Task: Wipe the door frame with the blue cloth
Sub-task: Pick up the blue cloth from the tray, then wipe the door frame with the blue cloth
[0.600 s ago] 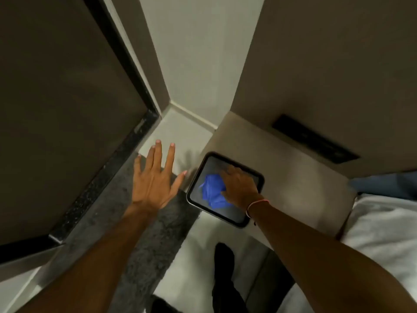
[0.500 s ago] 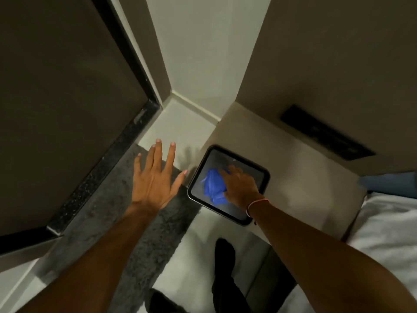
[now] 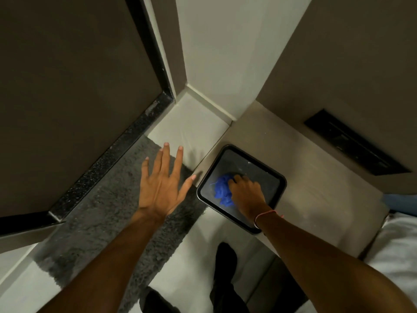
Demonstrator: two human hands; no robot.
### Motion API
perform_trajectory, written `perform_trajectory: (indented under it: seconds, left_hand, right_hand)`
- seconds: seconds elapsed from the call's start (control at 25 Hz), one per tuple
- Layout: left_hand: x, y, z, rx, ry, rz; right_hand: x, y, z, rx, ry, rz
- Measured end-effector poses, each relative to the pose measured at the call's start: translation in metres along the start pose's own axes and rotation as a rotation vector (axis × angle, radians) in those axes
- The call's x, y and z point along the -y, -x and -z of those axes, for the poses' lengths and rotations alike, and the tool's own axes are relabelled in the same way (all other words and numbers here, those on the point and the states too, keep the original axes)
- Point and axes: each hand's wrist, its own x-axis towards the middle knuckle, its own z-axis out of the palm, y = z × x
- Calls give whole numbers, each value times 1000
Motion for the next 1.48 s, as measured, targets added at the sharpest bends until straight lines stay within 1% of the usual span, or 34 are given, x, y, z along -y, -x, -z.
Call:
perform_trajectory:
  seconds: [0.08,0.2,0.32,0.44,0.68,0.84,0.92,1.04,1.16,1.28,1.36,1.48]
  left_hand:
    - [7,5,18,-50,-8,2]
    - [26,14,63,-135,-34,24]
    - [52,29,129,-241,-60,86]
    - [90,55,209,-385,-89,148]
    - [191,135,383,-689,-211,312]
    - [256,212,475,-860,-276,449]
    - [295,273,512,-925,-326,547]
    - [340,335,541,-1010,-363,636]
    - [388,410,538,-1045,-417,759]
    - [444,479,529,-1087,-457,830]
    - [477,514,526,-1097,-492,869]
    - [519,544,532,-1105,-522,865]
  right_hand:
    - [-1,10,19,3,-4,-8]
    - [-2,31,62,-73,13,4]
    - [9,53,138,-221,45,36]
    - [43,76,238,-414,125,53]
    - [149,151,434,-799,224,188]
    - [231,206,528,-1045,254,298]
    - [294,244,563,-1170,269,382]
    - [369,280,588,-1311,235,493]
    - [460,317,585,-1446,235,653]
    - [547,346,572,-1575,170,817]
    - [599,360,563,-1628,137,885]
    - [659,377,560,-1676,110,943]
